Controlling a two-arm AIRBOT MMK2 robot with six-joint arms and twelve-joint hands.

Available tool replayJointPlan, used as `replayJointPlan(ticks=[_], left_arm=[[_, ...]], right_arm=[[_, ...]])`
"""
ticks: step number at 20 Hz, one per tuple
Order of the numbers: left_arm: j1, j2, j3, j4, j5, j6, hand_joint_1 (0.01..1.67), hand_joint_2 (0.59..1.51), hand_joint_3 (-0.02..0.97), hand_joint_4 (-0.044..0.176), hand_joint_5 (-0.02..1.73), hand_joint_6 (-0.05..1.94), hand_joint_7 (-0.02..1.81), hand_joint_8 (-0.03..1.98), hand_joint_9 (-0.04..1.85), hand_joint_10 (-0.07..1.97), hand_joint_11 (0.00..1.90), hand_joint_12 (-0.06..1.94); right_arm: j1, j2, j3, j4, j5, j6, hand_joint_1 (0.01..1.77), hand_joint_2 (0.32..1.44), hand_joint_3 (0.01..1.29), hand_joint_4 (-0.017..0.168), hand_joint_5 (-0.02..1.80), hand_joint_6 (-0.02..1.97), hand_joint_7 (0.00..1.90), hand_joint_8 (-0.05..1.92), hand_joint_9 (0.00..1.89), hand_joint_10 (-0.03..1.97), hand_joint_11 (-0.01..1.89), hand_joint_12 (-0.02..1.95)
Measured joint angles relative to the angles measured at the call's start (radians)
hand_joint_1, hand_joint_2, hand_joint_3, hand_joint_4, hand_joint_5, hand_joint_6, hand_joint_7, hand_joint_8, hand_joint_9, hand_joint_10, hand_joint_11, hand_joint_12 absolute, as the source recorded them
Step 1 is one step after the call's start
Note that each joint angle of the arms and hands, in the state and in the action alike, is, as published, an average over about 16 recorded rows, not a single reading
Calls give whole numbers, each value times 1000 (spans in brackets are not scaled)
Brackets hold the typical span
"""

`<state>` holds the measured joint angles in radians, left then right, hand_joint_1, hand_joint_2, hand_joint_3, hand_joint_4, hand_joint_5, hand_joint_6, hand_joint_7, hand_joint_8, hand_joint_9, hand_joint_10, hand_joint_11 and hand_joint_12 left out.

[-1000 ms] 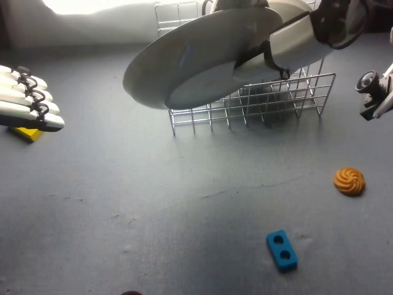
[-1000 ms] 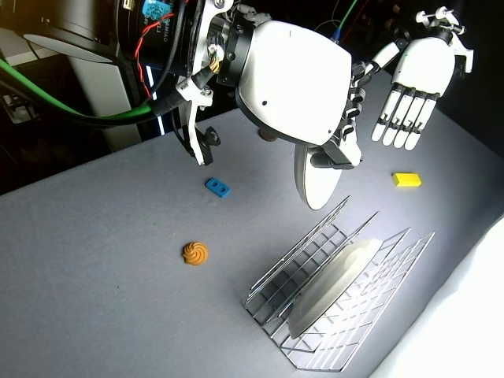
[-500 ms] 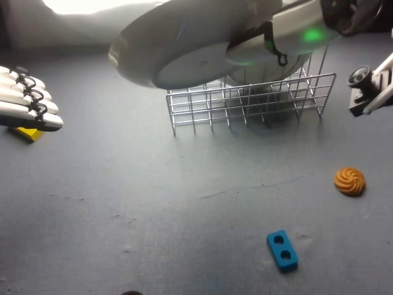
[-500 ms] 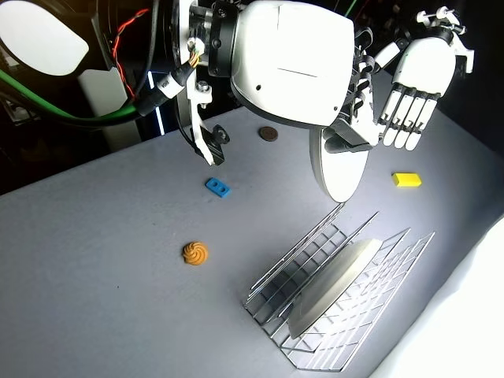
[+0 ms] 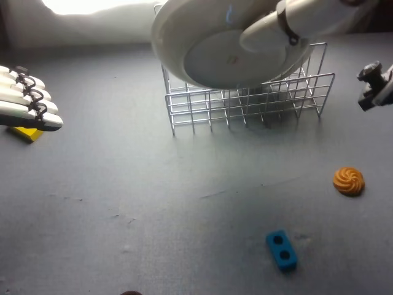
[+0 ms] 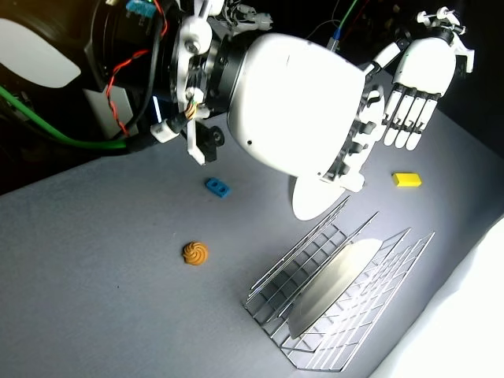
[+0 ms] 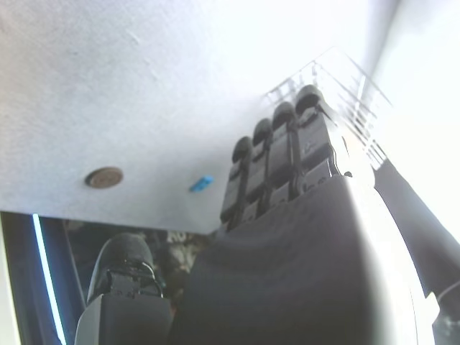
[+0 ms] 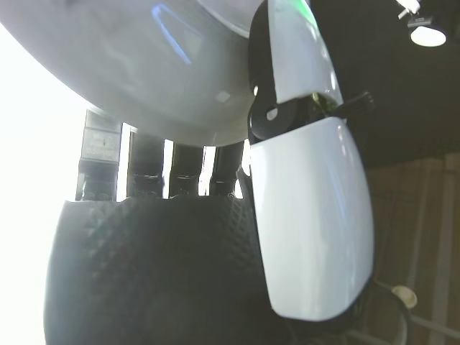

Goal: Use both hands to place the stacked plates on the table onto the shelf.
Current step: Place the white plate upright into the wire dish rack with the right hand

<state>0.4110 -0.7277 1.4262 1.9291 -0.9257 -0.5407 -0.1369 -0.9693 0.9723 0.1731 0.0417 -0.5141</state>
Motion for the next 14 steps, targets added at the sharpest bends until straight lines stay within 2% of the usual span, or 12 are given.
replayJointPlan(ticks=[7,14], left_arm=[[0,-4,0,0,0,0,14,1119,19,3,51,6,52,15,29,10,20,0],[0,-9,0,0,-1,0,14,1119,19,3,51,6,51,14,30,10,19,0]], right_arm=[[3,-36,67,11,-45,-4,1286,1005,13,-7,1056,501,993,1108,858,1274,623,1653],[-21,-78,136,9,-39,-10,1284,1012,14,-8,1064,539,998,1136,850,1266,626,1657]])
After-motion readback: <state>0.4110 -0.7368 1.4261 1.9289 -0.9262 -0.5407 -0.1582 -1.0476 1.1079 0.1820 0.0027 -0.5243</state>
